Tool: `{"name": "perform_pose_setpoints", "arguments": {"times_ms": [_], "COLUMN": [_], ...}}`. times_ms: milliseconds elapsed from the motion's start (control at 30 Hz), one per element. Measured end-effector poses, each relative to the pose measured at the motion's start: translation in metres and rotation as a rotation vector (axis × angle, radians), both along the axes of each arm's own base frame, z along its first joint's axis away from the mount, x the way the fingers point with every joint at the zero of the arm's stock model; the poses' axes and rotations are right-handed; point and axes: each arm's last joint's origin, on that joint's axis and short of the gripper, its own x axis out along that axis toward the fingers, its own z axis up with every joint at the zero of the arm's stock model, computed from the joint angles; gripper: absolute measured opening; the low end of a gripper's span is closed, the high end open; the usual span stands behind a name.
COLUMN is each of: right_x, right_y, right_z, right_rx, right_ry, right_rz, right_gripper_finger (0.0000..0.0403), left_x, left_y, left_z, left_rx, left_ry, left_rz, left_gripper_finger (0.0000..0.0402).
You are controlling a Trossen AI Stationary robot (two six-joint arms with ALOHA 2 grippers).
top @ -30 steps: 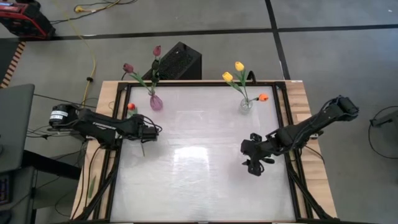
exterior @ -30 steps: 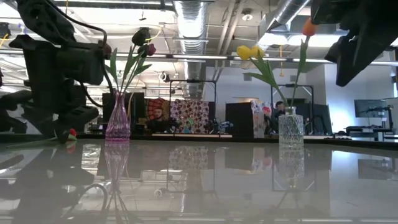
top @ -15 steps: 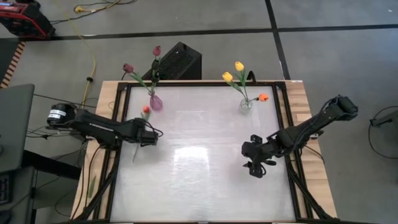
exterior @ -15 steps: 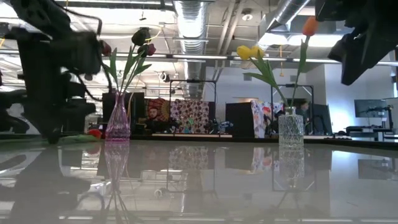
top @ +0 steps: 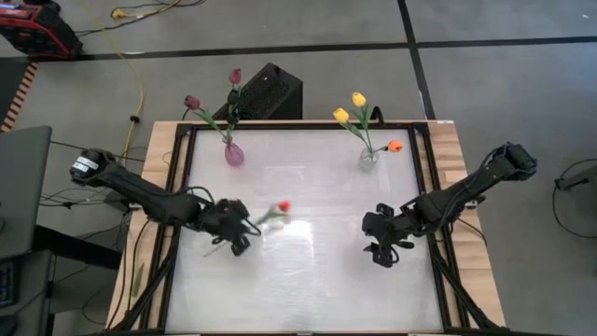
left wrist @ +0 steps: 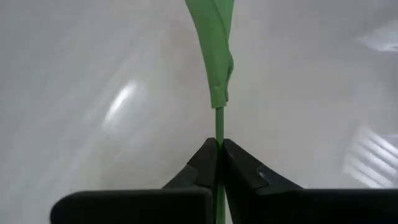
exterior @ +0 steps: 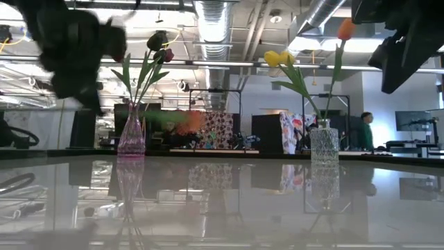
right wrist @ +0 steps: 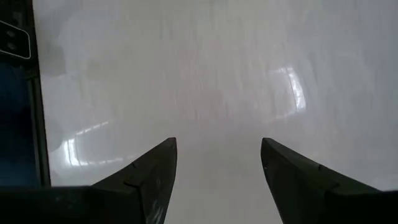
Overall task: Sort flowers into vase by color
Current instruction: Put the orange tulip into the transparent vase
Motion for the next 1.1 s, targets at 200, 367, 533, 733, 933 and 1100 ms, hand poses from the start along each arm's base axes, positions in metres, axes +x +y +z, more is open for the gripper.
{"name": "perform_pose_setpoints", "arguments": {"times_ms": [200, 367, 533, 733, 933, 1100], "right_x": [-0.007, -0.022, -0.026, 0.001, 0.045, 0.067], "right_y": [0.012, 0.032, 0.057, 0.083, 0.085, 0.079], "right_z": [0.0, 0.0, -0.002, -0.009, -0.016, -0.028], "right_rx": [-0.001, -0.038, -0.138, -0.217, -0.35, -0.437], "right_ry": [-0.014, -0.053, -0.286, -0.548, -0.734, -0.775], "right_rz": [-0.072, -0.102, -0.119, -0.022, 0.007, 0.007], "right_gripper_finger": [0.026, 0.026, 0.026, 0.026, 0.026, 0.026], "left_x": [0.029, 0.053, 0.075, 0.1, 0.13, 0.14], "left_y": [-0.025, -0.038, -0.042, -0.033, -0.028, -0.031], "left_z": [0.023, 0.035, 0.035, 0.018, 0.02, 0.03], "left_rx": [0.161, 0.263, 0.386, 0.376, 0.248, 0.254], "left_ry": [-0.407, -0.696, -0.909, -0.99, -1.067, -1.107], "left_rz": [-0.289, -0.473, -0.518, -0.472, -0.524, -0.566], "left_gripper_finger": [0.0002, 0.0002, 0.0002, 0.0002, 0.0002, 0.0002]}}
